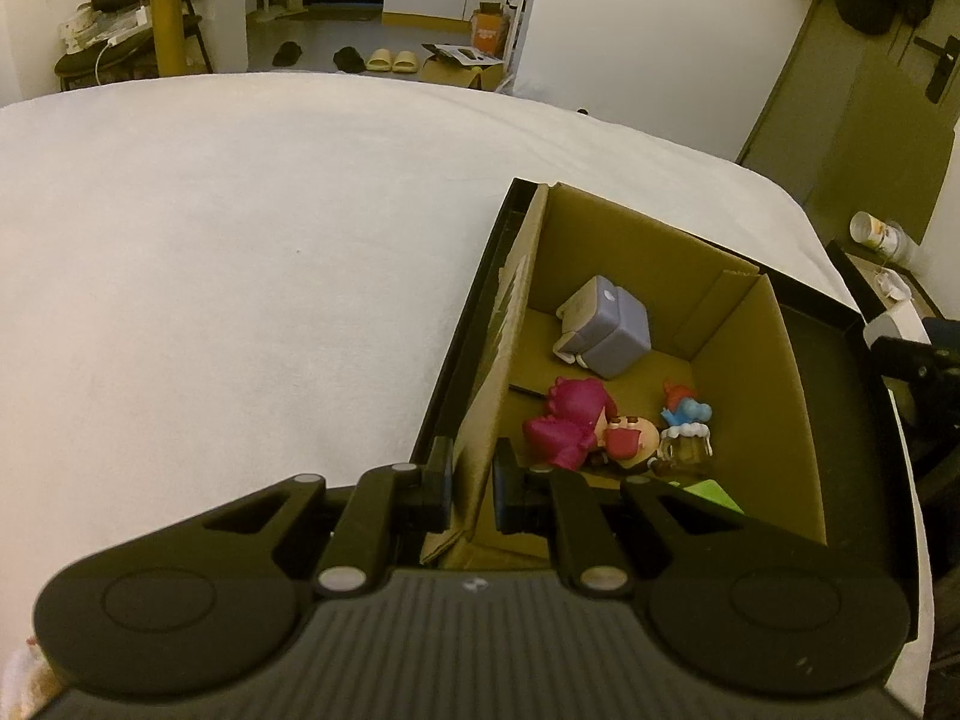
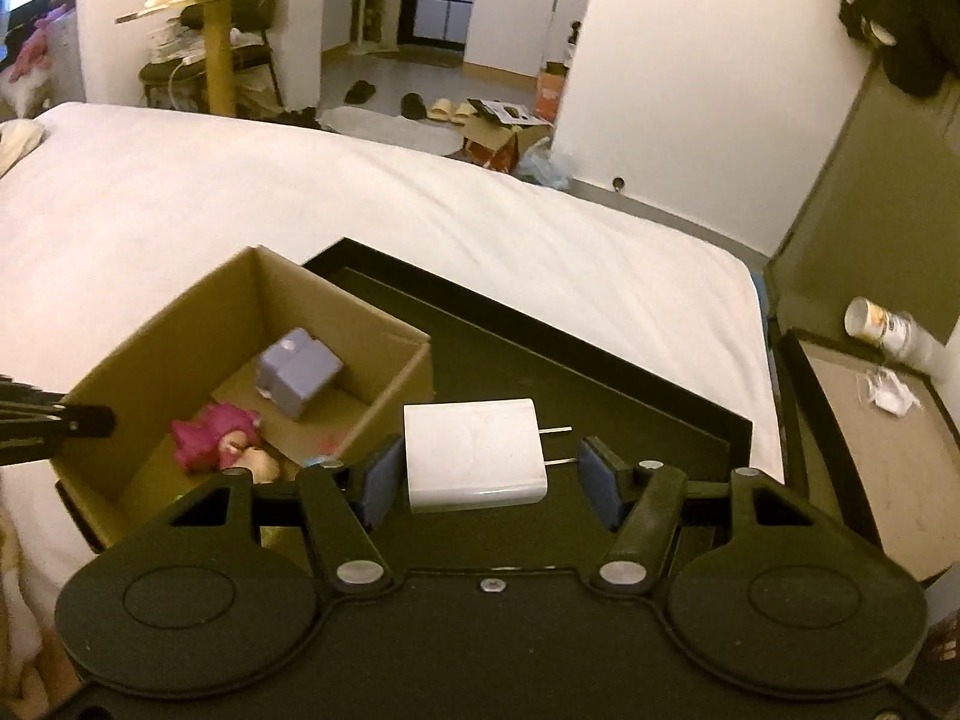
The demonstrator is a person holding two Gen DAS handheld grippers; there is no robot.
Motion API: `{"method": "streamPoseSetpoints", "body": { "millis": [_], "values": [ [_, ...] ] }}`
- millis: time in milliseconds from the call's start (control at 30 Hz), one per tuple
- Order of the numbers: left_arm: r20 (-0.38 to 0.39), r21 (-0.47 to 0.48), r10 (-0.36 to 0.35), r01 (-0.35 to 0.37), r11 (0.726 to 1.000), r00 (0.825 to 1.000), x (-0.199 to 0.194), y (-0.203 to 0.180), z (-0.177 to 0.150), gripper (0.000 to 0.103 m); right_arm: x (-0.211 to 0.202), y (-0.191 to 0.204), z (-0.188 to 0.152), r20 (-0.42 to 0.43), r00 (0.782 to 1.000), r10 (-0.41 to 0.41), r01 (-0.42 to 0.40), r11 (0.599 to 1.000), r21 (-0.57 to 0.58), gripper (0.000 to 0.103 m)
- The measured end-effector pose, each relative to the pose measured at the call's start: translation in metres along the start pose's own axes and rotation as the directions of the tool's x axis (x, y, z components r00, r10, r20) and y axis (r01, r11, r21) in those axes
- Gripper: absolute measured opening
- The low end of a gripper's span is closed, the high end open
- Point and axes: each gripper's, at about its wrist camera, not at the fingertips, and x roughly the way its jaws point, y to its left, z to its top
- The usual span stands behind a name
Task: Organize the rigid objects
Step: 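Close the right gripper on the white plug charger and lift it, then carry the white charger into the box and open the right gripper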
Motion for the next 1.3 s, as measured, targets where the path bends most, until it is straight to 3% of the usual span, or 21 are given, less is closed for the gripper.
{"method": "streamPoseSetpoints", "body": {
  "millis": [567, 1000, 1300],
  "values": [
    [-0.003, -0.01, -0.024, 0.024, 1.0, 1.0, 0.0, 0.002, 0.0, 0.012, 0.004, 0.047, 0.027, 0.03, 0.999, 0.04, -0.037, 0.995, -0.091, 0.061],
    [0.0, -0.023, -0.043, 0.043, 0.999, 0.999, -0.001, 0.008, 0.0, 0.012, 0.035, 0.07, 0.03, -0.008, 0.998, 0.066, -0.067, 0.985, -0.161, 0.061],
    [0.003, -0.018, -0.044, 0.044, 0.999, 0.999, 0.0, 0.008, 0.0, 0.012, 0.059, 0.084, 0.027, -0.054, 0.998, 0.031, -0.04, 0.984, -0.172, 0.061]
  ]
}}
